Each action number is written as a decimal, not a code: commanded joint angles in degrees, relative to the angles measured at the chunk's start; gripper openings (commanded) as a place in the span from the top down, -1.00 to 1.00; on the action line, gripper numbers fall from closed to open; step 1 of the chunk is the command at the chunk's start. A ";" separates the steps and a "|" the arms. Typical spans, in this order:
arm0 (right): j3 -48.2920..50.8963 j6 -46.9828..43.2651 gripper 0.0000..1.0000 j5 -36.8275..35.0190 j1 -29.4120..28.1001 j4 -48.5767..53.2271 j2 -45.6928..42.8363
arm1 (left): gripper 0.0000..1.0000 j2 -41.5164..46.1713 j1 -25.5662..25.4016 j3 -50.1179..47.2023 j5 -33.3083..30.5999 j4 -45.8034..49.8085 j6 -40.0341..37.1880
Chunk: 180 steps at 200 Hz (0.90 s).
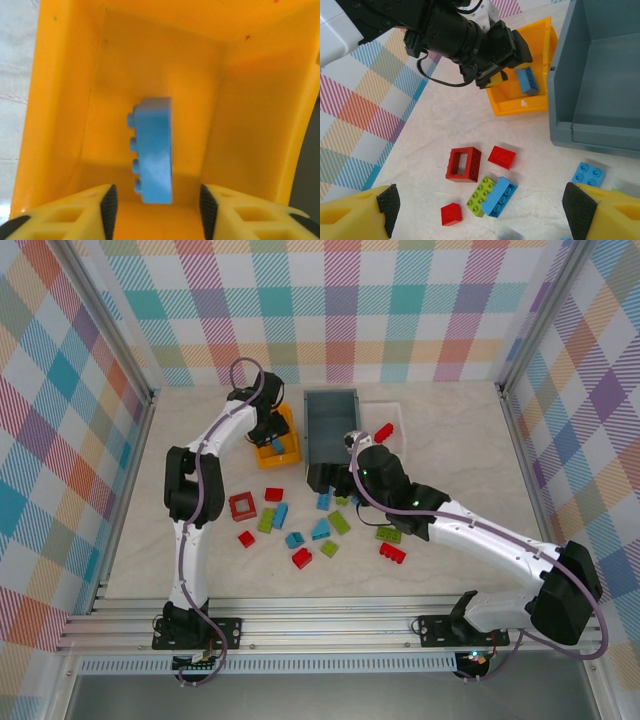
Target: Sort the legos into containers by color
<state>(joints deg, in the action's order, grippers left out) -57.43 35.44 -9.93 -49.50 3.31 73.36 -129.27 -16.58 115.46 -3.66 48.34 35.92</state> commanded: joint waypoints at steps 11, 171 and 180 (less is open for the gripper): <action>0.80 0.51 -0.74 -4.09 0.77 4.96 -3.23 | -0.14 4.49 0.76 -4.19 -0.72 0.85 -1.08; -4.33 -22.42 -0.65 0.21 20.83 33.95 13.13 | -0.43 51.17 -20.91 -41.38 2.26 -16.78 -0.81; -5.21 -23.92 -0.65 -0.73 20.89 34.34 15.13 | -0.43 54.06 -24.23 -45.08 1.18 -19.45 0.39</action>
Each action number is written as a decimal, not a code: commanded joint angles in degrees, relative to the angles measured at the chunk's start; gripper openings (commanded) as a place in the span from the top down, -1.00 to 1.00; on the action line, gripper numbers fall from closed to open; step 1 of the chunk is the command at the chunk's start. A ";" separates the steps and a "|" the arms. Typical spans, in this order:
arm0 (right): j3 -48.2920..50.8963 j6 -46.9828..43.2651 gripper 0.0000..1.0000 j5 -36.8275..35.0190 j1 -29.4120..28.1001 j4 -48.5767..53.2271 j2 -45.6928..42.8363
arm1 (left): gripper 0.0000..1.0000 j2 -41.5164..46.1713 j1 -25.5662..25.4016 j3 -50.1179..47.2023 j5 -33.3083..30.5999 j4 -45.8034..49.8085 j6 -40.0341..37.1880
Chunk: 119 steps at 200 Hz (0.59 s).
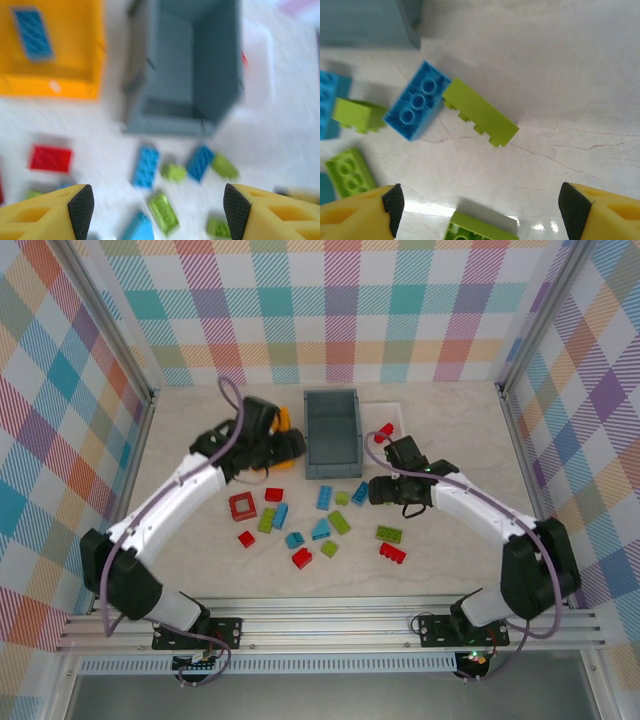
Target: Sort the legos into containers by color
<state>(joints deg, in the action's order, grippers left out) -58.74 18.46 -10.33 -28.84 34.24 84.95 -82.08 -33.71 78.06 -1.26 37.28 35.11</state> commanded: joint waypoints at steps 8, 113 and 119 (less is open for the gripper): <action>-4.63 -8.20 -0.65 -0.97 0.27 3.38 5.36 | -0.42 9.02 -9.71 -10.65 -2.01 -10.50 2.18; -12.69 -20.42 -0.18 0.07 1.77 0.48 20.78 | -0.40 17.64 -25.17 -22.40 -12.26 -13.80 8.14; -12.97 -20.48 -0.14 0.25 1.77 0.57 21.26 | -0.40 17.66 -25.17 -22.47 -12.36 -13.68 8.16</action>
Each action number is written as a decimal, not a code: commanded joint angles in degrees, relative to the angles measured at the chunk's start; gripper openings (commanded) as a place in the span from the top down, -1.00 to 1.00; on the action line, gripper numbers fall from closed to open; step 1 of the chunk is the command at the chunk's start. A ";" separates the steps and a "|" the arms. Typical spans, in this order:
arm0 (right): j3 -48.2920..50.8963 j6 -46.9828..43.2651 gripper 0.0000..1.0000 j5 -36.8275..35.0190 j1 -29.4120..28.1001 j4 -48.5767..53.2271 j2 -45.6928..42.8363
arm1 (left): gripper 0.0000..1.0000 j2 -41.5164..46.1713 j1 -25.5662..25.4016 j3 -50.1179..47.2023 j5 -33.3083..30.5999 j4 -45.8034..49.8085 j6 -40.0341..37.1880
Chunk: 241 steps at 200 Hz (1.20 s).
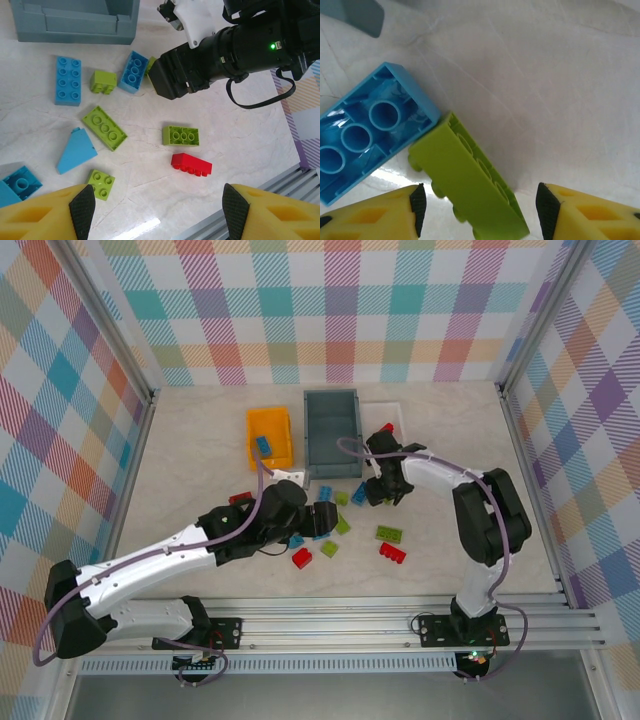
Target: Sort the legos into containers by color
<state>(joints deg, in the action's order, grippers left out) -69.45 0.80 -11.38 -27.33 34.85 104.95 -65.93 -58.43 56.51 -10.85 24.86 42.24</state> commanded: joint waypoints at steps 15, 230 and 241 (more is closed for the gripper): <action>-2.78 -3.17 -0.04 1.75 0.26 0.30 2.38 | -0.40 1.51 -0.45 -0.96 -2.75 -1.32 1.02; -33.73 20.55 0.47 1.36 -7.78 7.95 9.92 | -0.42 -3.22 17.33 15.72 1.25 8.42 -4.47; -38.19 21.01 0.46 0.86 -7.82 9.13 14.16 | -0.42 -3.38 17.90 15.85 1.91 8.35 -4.40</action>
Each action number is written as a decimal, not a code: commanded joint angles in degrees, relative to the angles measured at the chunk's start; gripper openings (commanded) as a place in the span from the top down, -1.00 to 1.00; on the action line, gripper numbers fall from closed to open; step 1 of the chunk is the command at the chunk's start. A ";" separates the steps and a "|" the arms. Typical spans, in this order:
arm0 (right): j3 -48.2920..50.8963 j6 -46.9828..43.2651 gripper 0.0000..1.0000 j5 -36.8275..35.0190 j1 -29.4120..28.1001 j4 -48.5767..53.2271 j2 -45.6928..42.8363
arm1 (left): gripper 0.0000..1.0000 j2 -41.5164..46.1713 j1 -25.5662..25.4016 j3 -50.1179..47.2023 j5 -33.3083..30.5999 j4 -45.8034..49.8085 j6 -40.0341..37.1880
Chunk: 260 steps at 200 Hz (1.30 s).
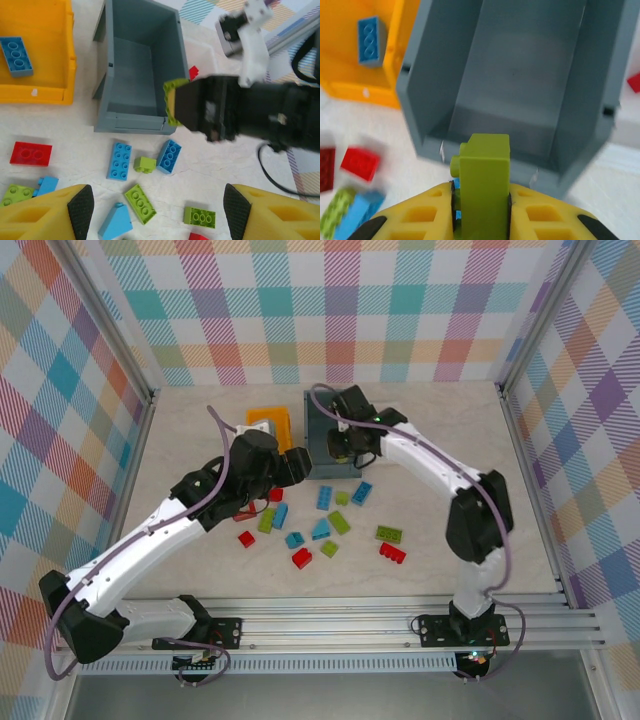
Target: Sort the legos into containers by color
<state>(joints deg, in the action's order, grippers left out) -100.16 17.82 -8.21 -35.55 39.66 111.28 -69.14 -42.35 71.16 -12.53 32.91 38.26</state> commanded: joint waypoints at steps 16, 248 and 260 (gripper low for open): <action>-12.34 4.79 0.44 -3.75 0.40 5.67 12.69 | -0.42 -0.15 2.19 1.33 4.05 0.58 -0.39; 36.99 9.81 -0.18 -2.57 -16.28 -10.51 -44.80 | -0.31 10.68 11.15 -10.55 7.59 18.80 2.06; 39.77 11.92 -0.18 -2.47 -17.93 -9.67 -47.06 | -0.27 9.42 11.14 -11.56 10.45 16.95 0.88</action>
<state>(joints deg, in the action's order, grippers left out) -64.62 24.38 -10.85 -50.96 29.71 68.51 -58.74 -31.66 61.78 -7.86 51.27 39.86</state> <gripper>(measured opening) 0.588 0.652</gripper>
